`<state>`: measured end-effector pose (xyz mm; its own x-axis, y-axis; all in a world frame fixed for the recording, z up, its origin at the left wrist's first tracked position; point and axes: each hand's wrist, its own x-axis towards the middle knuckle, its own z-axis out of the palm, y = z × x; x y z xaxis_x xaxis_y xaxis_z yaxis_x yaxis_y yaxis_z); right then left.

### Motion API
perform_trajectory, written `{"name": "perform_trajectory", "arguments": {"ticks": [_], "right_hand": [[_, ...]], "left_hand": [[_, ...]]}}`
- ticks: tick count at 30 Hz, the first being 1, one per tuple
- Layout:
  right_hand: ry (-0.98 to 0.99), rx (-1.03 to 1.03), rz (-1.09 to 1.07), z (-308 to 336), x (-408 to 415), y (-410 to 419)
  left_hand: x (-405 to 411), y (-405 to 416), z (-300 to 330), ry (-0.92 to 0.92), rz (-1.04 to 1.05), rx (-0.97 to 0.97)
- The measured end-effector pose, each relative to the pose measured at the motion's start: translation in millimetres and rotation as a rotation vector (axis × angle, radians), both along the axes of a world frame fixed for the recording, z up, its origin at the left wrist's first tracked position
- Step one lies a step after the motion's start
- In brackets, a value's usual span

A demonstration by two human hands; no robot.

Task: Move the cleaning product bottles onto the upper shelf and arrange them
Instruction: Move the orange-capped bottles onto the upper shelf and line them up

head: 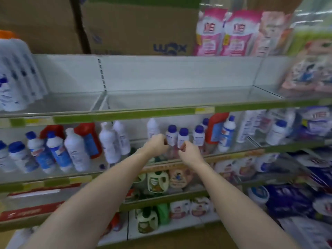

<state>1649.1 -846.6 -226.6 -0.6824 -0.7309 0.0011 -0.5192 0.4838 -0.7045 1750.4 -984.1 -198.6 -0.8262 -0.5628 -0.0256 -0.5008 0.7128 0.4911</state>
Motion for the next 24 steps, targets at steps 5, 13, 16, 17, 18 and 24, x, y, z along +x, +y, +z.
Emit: {"name": "perform_trajectory", "arguments": {"ticks": [5, 13, 16, 17, 18, 24], "right_hand": [[0.006, 0.044, -0.115, -26.5, -88.2, 94.6], [-0.146, 0.006, -0.213, -57.0, -189.6, 196.9], [-0.166, -0.016, -0.256, -68.9, -219.0, 213.9], [-0.168, -0.022, -0.276, -72.2, -227.9, 219.1], [-0.175, -0.032, -0.296, -76.2, -236.8, 223.8], [-0.172, -0.027, -0.363, -88.2, -305.0, 232.1]], "left_hand": [[-97.0, 96.7, -20.0, -0.020, -0.119, 0.023], [-208.9, 193.8, -54.7, 0.001, -0.139, 0.092], [-243.0, 205.8, -63.4, 0.003, -0.114, 0.122], [-254.3, 208.6, -67.9, 0.013, -0.105, 0.121], [-264.4, 212.2, -70.8, 0.023, -0.094, 0.127], [-340.5, 213.9, -94.6, 0.048, -0.089, 0.165]]}}
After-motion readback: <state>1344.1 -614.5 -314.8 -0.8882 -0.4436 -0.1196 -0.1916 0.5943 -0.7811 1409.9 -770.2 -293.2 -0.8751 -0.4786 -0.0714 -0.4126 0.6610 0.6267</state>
